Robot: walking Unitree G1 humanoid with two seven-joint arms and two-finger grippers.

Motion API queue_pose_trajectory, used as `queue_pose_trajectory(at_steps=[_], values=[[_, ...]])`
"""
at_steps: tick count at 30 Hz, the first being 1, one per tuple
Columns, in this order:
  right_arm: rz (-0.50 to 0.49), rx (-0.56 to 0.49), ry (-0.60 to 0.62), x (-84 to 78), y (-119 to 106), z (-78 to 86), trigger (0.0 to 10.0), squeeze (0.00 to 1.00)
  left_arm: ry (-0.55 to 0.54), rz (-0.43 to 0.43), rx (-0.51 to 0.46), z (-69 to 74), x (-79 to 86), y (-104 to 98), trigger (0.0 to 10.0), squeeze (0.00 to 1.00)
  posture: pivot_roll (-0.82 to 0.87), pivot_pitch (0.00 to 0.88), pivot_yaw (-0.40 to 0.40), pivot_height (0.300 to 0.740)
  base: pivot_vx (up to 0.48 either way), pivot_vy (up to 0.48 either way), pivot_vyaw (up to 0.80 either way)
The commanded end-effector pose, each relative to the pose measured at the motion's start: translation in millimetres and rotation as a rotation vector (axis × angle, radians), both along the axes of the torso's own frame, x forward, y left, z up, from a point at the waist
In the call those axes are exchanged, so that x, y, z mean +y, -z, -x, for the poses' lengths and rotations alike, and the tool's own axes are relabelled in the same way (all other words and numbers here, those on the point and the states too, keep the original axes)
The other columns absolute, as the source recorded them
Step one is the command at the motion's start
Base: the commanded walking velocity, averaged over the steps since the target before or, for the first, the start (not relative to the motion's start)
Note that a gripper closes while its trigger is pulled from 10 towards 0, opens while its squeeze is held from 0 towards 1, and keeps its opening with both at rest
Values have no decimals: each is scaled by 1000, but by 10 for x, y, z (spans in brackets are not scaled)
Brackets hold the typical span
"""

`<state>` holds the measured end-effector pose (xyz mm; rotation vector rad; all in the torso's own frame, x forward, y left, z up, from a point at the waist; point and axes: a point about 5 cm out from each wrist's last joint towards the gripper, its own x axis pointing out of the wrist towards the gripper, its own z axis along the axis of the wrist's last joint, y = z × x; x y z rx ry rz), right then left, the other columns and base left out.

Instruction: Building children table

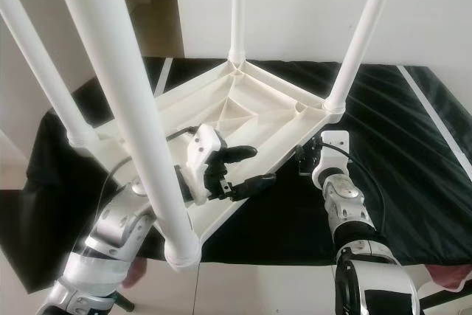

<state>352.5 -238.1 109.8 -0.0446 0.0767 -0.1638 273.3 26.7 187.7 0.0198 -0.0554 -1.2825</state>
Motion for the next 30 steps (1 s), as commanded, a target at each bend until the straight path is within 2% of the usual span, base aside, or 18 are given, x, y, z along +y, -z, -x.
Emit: queue_pose_trajectory(at_steps=[1,2,3,4,5,7,8,9,11,13,15,17,21,23,26,27,28,30], values=[[4,-30,109,-169,-5,79,10000,0,-91,-24,8,-49,109,56,10000,0,124,0,-35,740,0,0,0],[0,-47,145,-224,1,128,10000,0,-107,-38,0,-68,193,80,10000,0,137,0,-38,740,0,0,0],[0,-47,145,-224,1,128,10000,0,-107,-38,0,-68,193,80,10000,0,137,0,-38,740,0,0,0],[-15,-49,172,-282,34,191,10000,0,-118,-77,-7,-96,337,114,10000,0,144,0,-39,740,0,0,0],[-15,-49,172,-282,34,191,10000,0,-118,-77,-7,-96,337,114,10000,0,144,0,-39,740,0,0,0],[0,-53,138,-276,84,285,10000,0,-147,-157,-16,-193,668,127,10000,0,152,0,-30,740,0,0,0],[0,-53,138,-276,84,285,10000,0,-147,-157,-16,-193,668,127,10000,0,152,0,-30,740,0,0,0],[5,-59,123,-282,95,316,10000,0,-156,-179,-18,-216,759,122,10000,0,151,0,-28,740,0,0,0],[5,-59,123,-282,95,316,10000,0,-156,-179,-18,-216,759,122,10000,0,151,0,-28,740,0,0,0],[30,-67,78,-251,100,372,10000,0,-152,-216,-19,-272,1019,104,10000,0,140,0,-21,740,0,0,0],[30,-67,78,-251,100,372,10000,0,-152,-216,-19,-272,1019,104,10000,0,140,0,-21,740,0,0,0],[47,-72,44,-241,93,417,10000,0,-136,-214,-22,-300,1147,63,10000,0,132,0,-18,740,0,0,0],[68,-88,-9,-225,39,462,10000,0,-115,-203,-57,-342,1250,26,10000,0,111,0,-9,740,0,0,0],[91,-85,1,-297,20,512,10000,0,-130,-298,-94,-446,1326,110,10000,0,97,0,-1,740,0,0,0],[91,-85,1,-297,20,512,10000,0,-130,-298,-94,-446,1326,110,10000,0,97,0,-1,740,0,0,0],[93,-82,26,-350,25,538,10000,0,-164,-368,-94,-546,1353,185,10000,0,86,0,0,740,0,0,0],[86,-89,39,-387,-2,573,10000,0,-182,-477,-107,-668,1366,286,10000,0,56,0,9,740,0,0,0],[89,-95,34,-379,-19,585,10000,0,-175,-505,-106,-694,1369,308,10000,0,49,0,12,740,0,0,0]])
